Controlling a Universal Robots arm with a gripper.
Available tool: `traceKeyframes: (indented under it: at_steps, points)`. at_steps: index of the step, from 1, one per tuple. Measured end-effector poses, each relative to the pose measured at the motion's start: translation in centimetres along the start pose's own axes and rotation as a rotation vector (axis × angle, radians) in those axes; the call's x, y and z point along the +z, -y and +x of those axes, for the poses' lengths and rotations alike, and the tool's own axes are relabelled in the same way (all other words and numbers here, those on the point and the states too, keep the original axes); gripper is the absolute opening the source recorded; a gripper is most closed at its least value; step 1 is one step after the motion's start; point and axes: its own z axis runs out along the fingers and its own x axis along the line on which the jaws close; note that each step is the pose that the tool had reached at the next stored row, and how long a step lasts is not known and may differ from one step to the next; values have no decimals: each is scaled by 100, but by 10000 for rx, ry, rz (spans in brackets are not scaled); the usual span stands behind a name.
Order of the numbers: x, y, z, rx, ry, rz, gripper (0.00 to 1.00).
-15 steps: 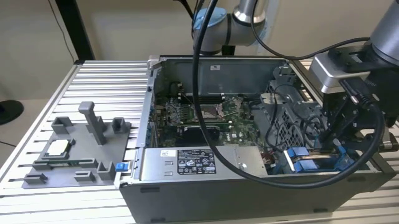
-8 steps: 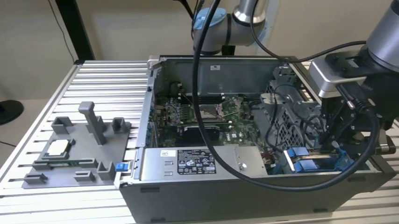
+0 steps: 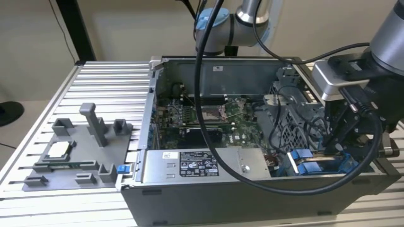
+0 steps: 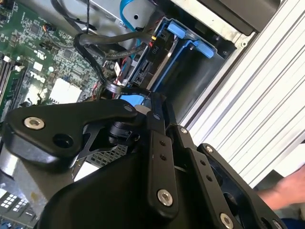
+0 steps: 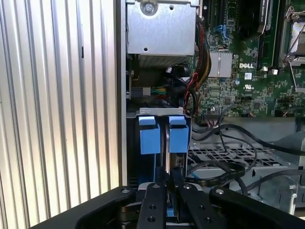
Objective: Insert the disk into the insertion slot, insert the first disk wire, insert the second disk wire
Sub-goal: 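Insert the second disk wire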
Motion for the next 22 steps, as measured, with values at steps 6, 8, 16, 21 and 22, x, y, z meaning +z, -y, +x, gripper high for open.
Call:
traceKeyframes:
  at_steps: [6,8,16,21,22]
  points:
    - [7,-24,0,-1,0,2,0]
    - [13,-30,-2,-3,2,26,0]
    - [44,-38,-33,-32,25,254,0]
    - [78,-46,-61,-16,232,302,0]
    - [84,-48,-66,-12,281,310,0]
